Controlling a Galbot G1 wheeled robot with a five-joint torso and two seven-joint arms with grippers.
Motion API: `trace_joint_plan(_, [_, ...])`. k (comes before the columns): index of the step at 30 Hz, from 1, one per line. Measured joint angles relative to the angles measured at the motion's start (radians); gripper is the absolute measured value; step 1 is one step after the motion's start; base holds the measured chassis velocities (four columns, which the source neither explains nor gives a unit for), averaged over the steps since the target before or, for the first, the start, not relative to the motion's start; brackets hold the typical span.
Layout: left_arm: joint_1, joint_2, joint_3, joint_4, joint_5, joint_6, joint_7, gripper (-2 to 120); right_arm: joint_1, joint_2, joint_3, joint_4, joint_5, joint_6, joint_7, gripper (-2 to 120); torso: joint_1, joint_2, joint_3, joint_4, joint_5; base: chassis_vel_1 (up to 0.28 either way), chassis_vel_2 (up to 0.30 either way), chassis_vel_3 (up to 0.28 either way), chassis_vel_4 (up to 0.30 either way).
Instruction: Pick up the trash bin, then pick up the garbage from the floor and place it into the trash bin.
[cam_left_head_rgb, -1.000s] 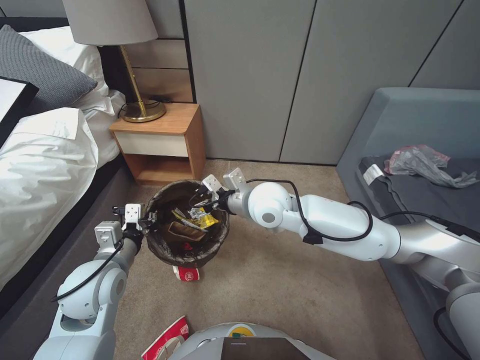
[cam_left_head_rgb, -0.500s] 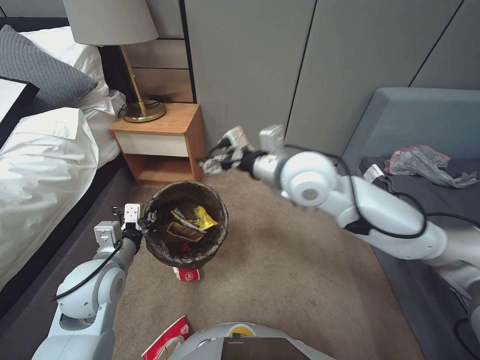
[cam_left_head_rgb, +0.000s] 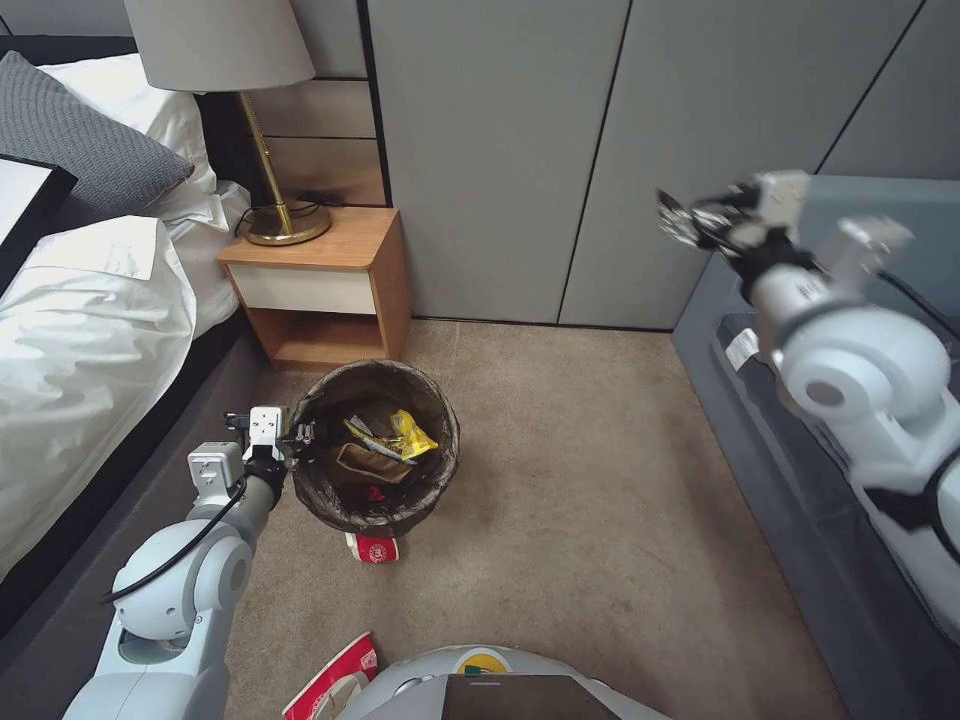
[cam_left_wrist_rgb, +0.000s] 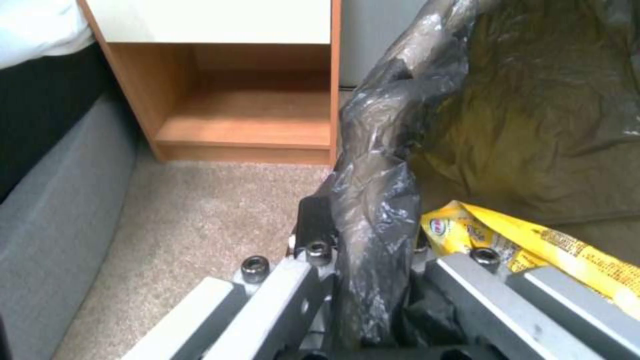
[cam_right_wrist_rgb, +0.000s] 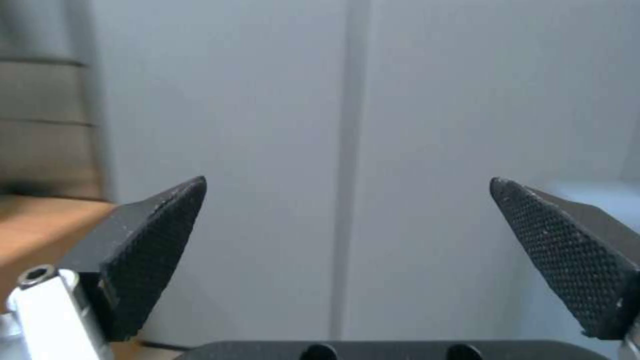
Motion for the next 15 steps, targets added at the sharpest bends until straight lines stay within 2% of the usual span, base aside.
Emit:
trace_joint_plan(1, [0.0, 0.0, 0.001, 0.0, -0.001, 0.0, -0.001, 0, -0.04, 0.008, 0.039, 0.003, -0.009, 0.003, 0.0, 100, 0.0, 0.0, 0.0, 0.0, 0.0, 0.0, 0.0, 0.0, 0.0])
trace_joint_plan(2, [0.002, -0.001, 0.004, -0.002, -0.004, 0.0, -0.005, 0, -0.177, 0.047, 0.161, 0.012, -0.046, 0.012, -0.002, 100, 0.0, 0.0, 0.0, -0.0001, 0.0003, 0.0, 0.0, 0.0, 0.0])
trace_joint_plan(8, [0.005, -0.001, 0.006, -0.003, -0.006, 0.0, -0.007, 0, -0.321, 0.11, 0.277, 0.015, -0.139, 0.04, -0.029, 100, 0.0, 0.0, 0.0, 0.0005, 0.0005, 0.0, 0.0, 0.0, 0.0])
trace_joint_plan(9, [0.008, -0.001, 0.007, -0.004, -0.006, 0.0, -0.008, 0, -0.388, 0.145, 0.328, 0.012, -0.215, 0.064, -0.053, 100, 0.0, 0.0, 0.0, 0.0004, 0.0001, 0.0, 0.0, 0.0, 0.0])
trace_joint_plan(10, [0.008, -0.001, 0.007, -0.004, -0.006, 0.0, -0.008, 0, -0.388, 0.145, 0.328, 0.012, -0.215, 0.064, -0.053, 100, 0.0, 0.0, 0.0, 0.0004, 0.0001, 0.0, 0.0, 0.0, 0.0])
trace_joint_plan(12, [0.013, 0.001, 0.008, -0.006, -0.006, 0.0, -0.008, 0, -0.527, 0.227, 0.416, -0.007, -0.405, 0.126, -0.114, 100, 0.0, 0.0, 0.0, 0.0005, 0.0, 0.0, 0.0, 0.0, 0.0])
trace_joint_plan(13, [0.013, 0.001, 0.008, -0.006, -0.006, 0.0, -0.008, 0, -0.527, 0.227, 0.416, -0.007, -0.405, 0.126, -0.114, 100, 0.0, 0.0, 0.0, 0.0005, 0.0, 0.0, 0.0, 0.0, 0.0])
trace_joint_plan(14, [0.017, 0.002, 0.009, -0.009, -0.008, 0.0, -0.008, 0, -0.642, 0.31, 0.465, -0.021, -0.549, 0.184, -0.168, 100, 0.0, 0.0, 0.0, -0.0005, 0.0006, 0.0, 0.0, 0.0, 0.0])
trace_joint_plan(15, [0.02, 0.003, 0.013, -0.01, -0.008, 0.0, -0.009, 0, -0.724, 0.417, 0.484, -0.026, -0.631, 0.234, -0.198, 100, 0.0, 0.0, 0.0, -0.0002, -0.0007, 0.0, 0.0, 0.0, 0.0])
